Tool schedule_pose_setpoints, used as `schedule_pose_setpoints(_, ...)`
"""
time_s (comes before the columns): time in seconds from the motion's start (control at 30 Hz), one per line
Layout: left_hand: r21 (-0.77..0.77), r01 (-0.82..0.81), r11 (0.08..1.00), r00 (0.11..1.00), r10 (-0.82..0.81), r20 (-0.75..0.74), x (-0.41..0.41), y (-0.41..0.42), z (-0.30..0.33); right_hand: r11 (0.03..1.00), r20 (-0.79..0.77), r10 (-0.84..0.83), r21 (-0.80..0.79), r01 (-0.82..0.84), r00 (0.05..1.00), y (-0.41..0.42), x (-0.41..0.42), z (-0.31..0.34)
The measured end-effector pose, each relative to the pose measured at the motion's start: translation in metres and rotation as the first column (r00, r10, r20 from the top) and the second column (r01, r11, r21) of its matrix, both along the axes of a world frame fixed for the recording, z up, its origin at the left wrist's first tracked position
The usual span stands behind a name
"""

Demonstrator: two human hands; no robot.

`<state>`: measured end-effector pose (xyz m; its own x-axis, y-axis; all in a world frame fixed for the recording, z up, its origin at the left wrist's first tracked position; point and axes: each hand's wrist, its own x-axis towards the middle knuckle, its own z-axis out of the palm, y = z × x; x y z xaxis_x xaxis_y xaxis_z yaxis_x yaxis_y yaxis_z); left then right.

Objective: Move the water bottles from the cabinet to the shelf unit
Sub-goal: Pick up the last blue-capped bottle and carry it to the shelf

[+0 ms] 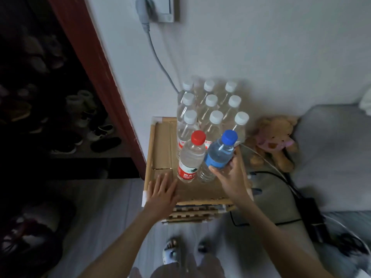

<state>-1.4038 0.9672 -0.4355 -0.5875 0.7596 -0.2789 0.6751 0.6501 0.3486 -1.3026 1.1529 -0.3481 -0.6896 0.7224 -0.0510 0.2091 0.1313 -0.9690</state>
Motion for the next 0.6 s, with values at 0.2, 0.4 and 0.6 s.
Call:
schedule_pose_setpoints(0.2,-0.021,-0.036,0.999,0.999,0.037,0.039,-0.003,0.001,-0.001,0.994,0.034,0.052,-0.101,-0.048,0.998,0.0,-0.002,-0.008)
schedule_pose_setpoints(0.4,-0.077,-0.043,0.996,0.998,0.046,0.036,-0.003,0.0,-0.002,0.992,0.1,0.126,-0.038,-0.123,0.987,0.016,0.003,-0.008)
schedule_pose_setpoints(0.6,-0.064,-0.058,0.996,0.997,0.061,0.045,-0.002,0.002,0.003,0.988,0.153,0.021,0.147,-0.044,0.988,0.003,-0.001,-0.004)
